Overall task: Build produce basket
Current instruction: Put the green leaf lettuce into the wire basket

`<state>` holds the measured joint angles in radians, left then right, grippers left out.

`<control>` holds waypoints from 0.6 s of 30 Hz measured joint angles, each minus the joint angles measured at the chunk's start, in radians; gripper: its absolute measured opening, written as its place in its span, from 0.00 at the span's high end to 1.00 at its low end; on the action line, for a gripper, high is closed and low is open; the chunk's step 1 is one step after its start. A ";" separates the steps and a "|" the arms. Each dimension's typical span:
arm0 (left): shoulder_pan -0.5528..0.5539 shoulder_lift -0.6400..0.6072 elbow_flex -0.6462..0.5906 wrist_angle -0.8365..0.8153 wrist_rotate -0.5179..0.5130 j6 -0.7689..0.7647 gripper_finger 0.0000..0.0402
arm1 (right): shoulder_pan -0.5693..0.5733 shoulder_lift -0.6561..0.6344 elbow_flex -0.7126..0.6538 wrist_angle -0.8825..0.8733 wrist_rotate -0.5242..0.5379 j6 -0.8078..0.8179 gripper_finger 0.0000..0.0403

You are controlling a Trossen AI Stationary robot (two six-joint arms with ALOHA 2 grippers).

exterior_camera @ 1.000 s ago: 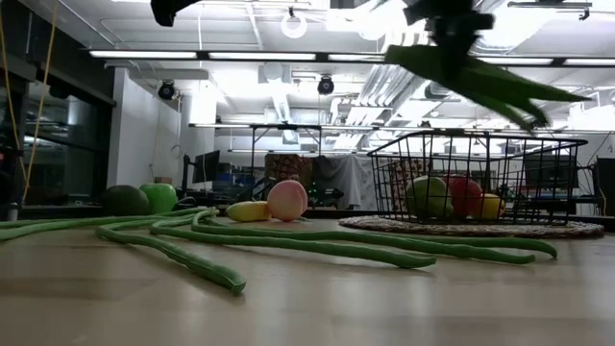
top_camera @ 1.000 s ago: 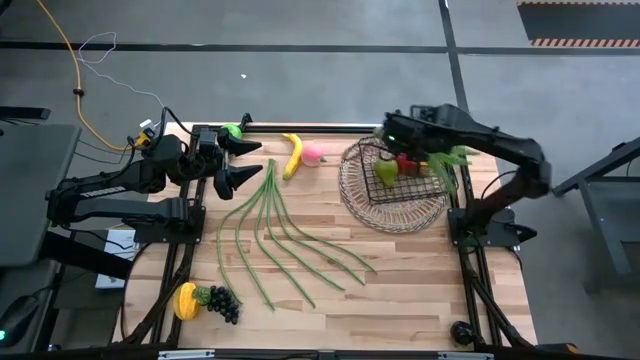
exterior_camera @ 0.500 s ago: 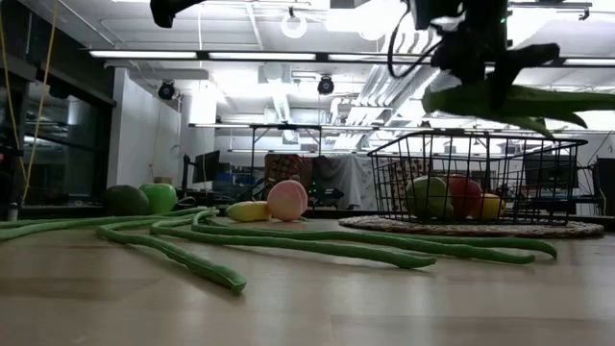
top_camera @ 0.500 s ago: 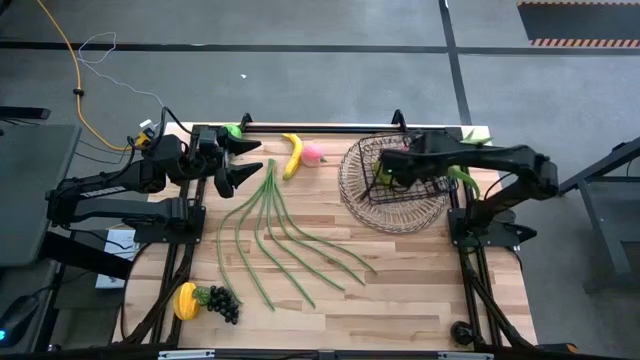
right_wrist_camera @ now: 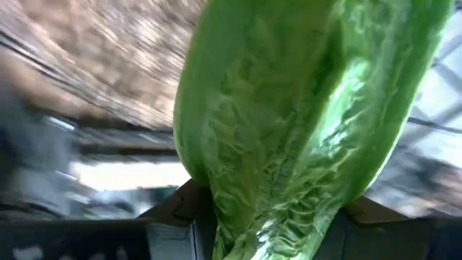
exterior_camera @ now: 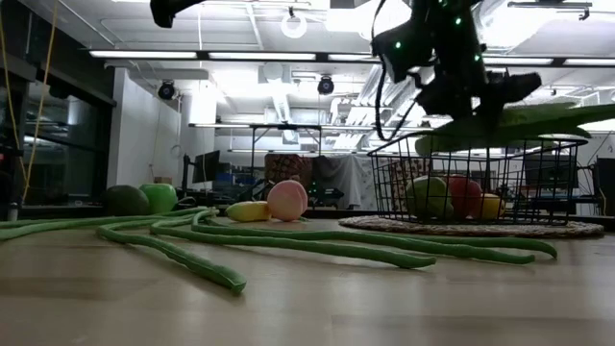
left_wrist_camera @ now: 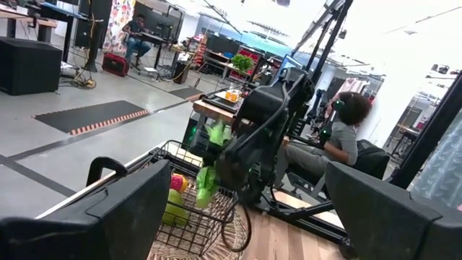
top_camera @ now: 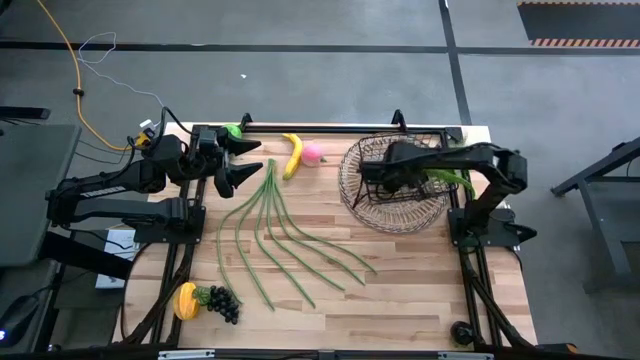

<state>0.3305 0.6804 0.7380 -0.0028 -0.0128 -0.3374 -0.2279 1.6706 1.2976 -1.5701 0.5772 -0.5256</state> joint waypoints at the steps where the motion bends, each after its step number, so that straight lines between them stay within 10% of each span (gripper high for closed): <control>1: 0.000 0.000 0.000 0.000 0.000 0.000 0.11 | 0.003 0.013 0.000 0.001 0.067 -0.028 0.64; 9: 0.000 0.000 0.000 0.000 0.000 0.000 0.11 | 0.005 0.043 0.000 0.076 0.271 -0.146 0.64; 18: 0.000 0.000 0.000 0.000 0.001 0.000 0.11 | 0.006 0.043 0.000 0.000 0.046 -0.032 0.64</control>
<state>0.3305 0.6805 0.7380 -0.0029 -0.0120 -0.3374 -0.2222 1.7134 1.2980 -1.5702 0.6233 -0.5574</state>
